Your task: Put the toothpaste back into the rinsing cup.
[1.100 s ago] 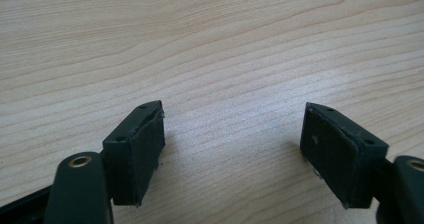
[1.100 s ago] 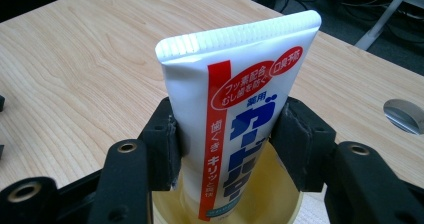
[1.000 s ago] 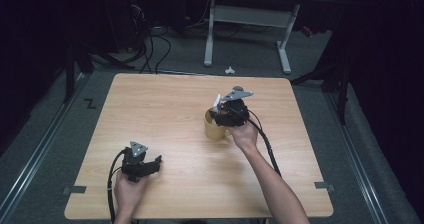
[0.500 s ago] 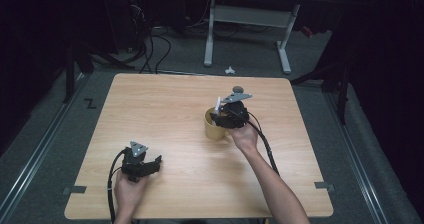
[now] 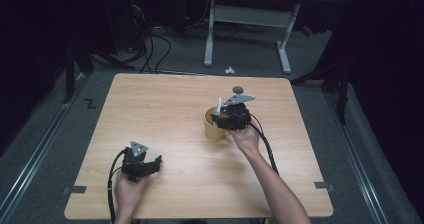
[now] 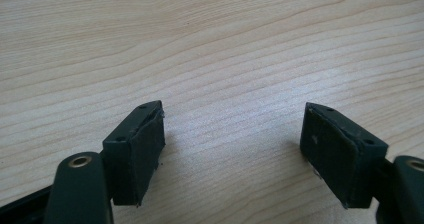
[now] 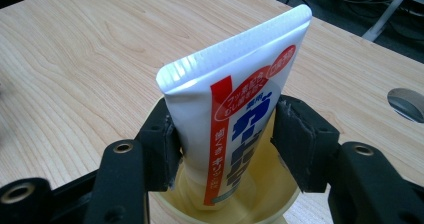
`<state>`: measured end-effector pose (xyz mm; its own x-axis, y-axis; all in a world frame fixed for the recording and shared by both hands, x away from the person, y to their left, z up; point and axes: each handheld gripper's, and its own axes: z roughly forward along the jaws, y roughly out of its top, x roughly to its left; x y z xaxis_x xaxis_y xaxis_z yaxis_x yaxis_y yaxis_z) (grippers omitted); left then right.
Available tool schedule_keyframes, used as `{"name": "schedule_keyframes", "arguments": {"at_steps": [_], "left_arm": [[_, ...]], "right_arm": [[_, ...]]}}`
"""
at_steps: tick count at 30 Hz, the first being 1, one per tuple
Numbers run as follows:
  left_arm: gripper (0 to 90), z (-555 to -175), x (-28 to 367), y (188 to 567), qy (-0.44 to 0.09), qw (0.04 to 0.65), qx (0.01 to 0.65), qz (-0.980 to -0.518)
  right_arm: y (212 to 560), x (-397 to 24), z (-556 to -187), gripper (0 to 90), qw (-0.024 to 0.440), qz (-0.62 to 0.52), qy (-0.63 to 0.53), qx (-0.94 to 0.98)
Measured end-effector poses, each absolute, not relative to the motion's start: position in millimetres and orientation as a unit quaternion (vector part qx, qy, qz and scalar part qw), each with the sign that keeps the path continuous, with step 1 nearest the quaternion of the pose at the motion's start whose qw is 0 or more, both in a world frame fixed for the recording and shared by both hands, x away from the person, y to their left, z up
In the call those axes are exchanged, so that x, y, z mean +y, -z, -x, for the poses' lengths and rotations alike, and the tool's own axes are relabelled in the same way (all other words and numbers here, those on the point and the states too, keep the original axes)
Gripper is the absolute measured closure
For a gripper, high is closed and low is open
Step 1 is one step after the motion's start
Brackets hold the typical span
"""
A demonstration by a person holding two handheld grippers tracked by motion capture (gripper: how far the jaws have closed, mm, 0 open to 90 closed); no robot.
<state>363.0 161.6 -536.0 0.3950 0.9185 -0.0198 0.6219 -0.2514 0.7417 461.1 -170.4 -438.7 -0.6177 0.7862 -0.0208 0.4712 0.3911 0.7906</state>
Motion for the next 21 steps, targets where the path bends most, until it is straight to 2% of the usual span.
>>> {"name": "schedule_keyframes", "arguments": {"at_steps": [12,21], "left_arm": [[26.2,-363.0,161.4,536.1,-0.216,0.343,0.506,-0.761],[26.1,-363.0,161.3,536.1,-0.216,0.343,0.505,-0.762]], "right_arm": [[440.4,-166.9,-460.4,33.4,0.195,-0.388,-0.383,0.815],[435.2,-167.5,-455.1,31.5,0.202,-0.387,-0.39,0.811]]}}
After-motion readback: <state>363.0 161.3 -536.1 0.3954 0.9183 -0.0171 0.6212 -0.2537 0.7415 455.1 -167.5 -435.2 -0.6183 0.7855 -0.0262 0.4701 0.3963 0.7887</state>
